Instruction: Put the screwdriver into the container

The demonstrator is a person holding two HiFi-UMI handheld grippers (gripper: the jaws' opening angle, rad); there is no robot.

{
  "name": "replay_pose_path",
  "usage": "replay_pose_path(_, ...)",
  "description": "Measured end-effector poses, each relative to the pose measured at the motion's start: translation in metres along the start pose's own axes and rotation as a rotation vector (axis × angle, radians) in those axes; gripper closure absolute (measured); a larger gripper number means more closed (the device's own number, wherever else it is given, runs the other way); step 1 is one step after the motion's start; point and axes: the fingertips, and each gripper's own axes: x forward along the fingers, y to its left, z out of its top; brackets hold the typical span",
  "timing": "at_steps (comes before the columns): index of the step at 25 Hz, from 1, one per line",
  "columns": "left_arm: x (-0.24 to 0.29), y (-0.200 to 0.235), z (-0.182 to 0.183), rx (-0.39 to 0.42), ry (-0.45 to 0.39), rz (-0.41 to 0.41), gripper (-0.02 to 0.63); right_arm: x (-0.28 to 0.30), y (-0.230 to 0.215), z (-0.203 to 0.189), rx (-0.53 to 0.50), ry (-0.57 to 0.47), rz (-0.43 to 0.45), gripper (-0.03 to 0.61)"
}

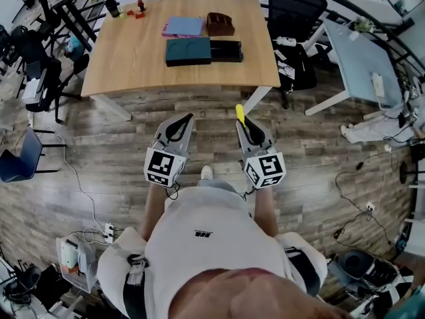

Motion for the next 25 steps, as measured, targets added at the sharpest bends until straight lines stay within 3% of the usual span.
replay_pose_path(15, 0.061, 0.022, 0.005, -0.011, 0.005, 0.041, 0.607, 0.049, -0.051, 0.008, -0.005, 0.003, 0.050, 0.520)
replay_pose_path(25, 0.088, 0.045, 0.005, -0.007, -0.007, 0.035, 0.608, 0.077, -0.068, 0.009, -0.003, 0.004, 0.035, 0.520)
